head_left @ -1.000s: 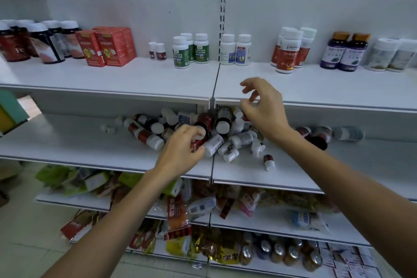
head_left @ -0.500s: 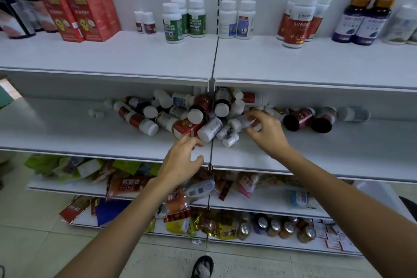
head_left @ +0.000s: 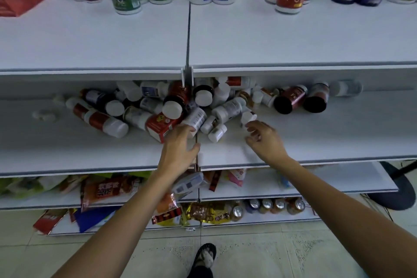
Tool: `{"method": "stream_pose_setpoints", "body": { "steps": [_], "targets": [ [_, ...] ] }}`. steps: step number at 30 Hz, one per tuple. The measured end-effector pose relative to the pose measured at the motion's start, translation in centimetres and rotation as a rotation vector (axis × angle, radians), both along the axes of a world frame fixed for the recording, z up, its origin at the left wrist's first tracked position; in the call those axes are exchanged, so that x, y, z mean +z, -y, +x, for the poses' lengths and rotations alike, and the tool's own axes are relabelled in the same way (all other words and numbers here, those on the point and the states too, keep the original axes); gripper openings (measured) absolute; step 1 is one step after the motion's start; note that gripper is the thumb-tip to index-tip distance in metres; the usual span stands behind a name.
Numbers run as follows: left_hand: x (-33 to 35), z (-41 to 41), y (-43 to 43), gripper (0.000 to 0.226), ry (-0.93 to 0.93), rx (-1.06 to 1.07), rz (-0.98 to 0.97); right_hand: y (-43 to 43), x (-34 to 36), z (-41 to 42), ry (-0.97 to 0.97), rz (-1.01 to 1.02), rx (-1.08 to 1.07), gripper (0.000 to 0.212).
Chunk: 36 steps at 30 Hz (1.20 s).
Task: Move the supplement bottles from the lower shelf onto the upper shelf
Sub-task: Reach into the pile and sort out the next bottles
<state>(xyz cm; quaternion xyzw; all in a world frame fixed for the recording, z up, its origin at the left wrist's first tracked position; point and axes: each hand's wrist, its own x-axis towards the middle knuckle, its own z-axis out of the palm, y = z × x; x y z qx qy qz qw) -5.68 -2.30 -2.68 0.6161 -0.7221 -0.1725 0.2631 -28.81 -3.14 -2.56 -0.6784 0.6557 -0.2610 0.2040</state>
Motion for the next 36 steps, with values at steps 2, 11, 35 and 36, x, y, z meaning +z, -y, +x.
{"method": "stream_pose_setpoints", "body": {
  "steps": [2, 11, 35, 36],
  "targets": [
    [-0.6, 0.3, 1.1, 0.041, 0.006, 0.013, 0.005, 1.0, -0.8, 1.4, -0.006, 0.032, 0.012, 0.034],
    [-2.1, -0.5, 4.2, 0.071, 0.212, 0.172, 0.181, 4.8, -2.5, 5.1, -0.051, 0.263, -0.063, 0.057],
    [6.1, 1.6, -3.0, 0.033, -0.678, 0.327, 0.056, 0.7, 5.8, 5.8, 1.051, 0.474, 0.115, 0.029],
    [6.9, 1.7, -3.8, 0.028, -0.721, 0.330, 0.054, 0.3, 6.8, 6.1, 1.043, 0.467, 0.155, 0.023]
  ]
}}
